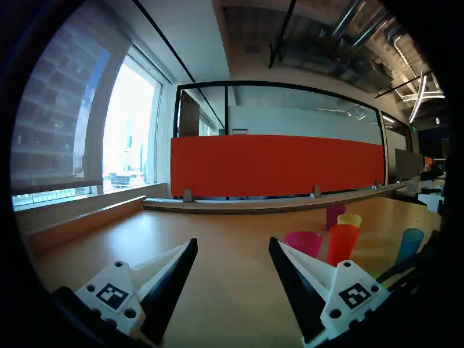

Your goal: Pour water

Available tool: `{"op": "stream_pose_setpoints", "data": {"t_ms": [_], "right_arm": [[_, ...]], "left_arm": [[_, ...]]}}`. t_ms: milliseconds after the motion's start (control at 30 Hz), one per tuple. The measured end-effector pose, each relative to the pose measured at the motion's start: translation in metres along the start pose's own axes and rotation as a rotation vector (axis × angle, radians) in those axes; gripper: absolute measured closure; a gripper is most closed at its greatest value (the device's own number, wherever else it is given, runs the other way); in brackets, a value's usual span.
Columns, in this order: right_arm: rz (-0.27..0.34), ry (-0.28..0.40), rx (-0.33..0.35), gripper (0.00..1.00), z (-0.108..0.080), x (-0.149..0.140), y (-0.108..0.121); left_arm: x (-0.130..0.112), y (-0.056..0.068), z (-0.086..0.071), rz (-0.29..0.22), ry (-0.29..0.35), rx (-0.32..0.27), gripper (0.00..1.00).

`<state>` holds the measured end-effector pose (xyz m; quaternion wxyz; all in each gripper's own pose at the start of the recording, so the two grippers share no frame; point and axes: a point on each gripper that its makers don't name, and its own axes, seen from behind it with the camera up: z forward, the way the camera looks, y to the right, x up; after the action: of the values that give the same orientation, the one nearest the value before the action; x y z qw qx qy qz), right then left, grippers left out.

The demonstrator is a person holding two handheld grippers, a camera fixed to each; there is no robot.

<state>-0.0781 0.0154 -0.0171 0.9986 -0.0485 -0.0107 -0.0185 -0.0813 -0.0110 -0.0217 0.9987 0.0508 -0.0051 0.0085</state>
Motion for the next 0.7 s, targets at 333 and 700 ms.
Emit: {"op": "stream_pose_setpoints", "data": {"t_ms": [333, 700], "right_arm": [[0.005, -0.007, 0.006, 0.00, 0.0012, -0.0020, 0.0010], [0.004, -0.009, 0.007, 0.00, 0.0017, -0.0039, 0.0004]], "left_arm": [[0.0001, 0.0002, 0.0002, 0.000, 0.000, 0.000, 0.09], [-0.0001, 0.0003, -0.0004, 0.000, 0.000, 0.000, 0.09]]}}
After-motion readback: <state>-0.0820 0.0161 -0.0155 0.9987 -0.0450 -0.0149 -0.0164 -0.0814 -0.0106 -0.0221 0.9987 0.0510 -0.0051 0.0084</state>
